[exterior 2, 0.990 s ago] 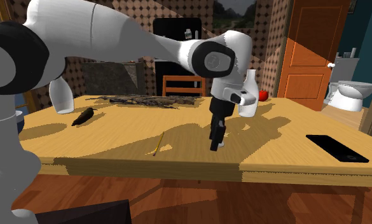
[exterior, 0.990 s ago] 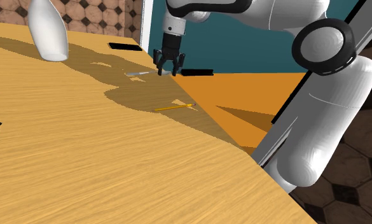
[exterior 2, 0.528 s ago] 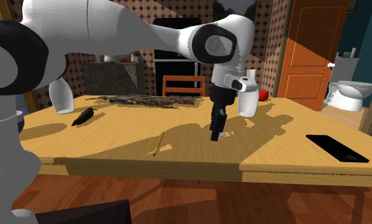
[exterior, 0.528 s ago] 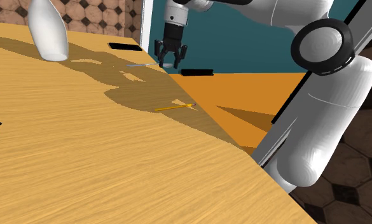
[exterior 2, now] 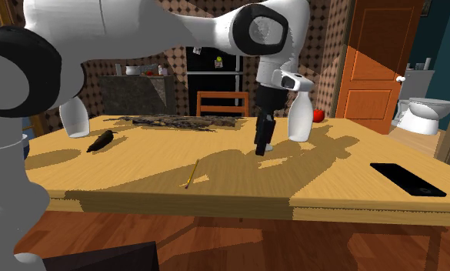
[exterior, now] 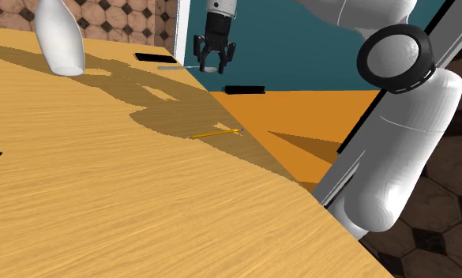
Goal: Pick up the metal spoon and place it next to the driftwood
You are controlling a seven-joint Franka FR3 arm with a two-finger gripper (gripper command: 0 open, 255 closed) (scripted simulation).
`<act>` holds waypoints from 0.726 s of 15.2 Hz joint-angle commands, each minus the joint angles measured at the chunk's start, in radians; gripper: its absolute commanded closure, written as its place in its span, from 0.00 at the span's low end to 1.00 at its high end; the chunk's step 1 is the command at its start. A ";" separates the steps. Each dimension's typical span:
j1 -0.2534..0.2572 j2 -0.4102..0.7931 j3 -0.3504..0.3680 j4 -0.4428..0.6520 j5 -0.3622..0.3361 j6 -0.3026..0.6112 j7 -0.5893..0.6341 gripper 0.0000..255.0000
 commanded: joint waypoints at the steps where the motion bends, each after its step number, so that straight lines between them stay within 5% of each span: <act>1: 0.001 0.013 0.000 0.047 -0.001 -0.035 0.003 1.00; 3: 0.002 0.022 0.001 0.081 -0.002 -0.060 0.006 1.00; 11: 0.056 -0.245 0.051 -0.269 0.048 0.037 0.108 1.00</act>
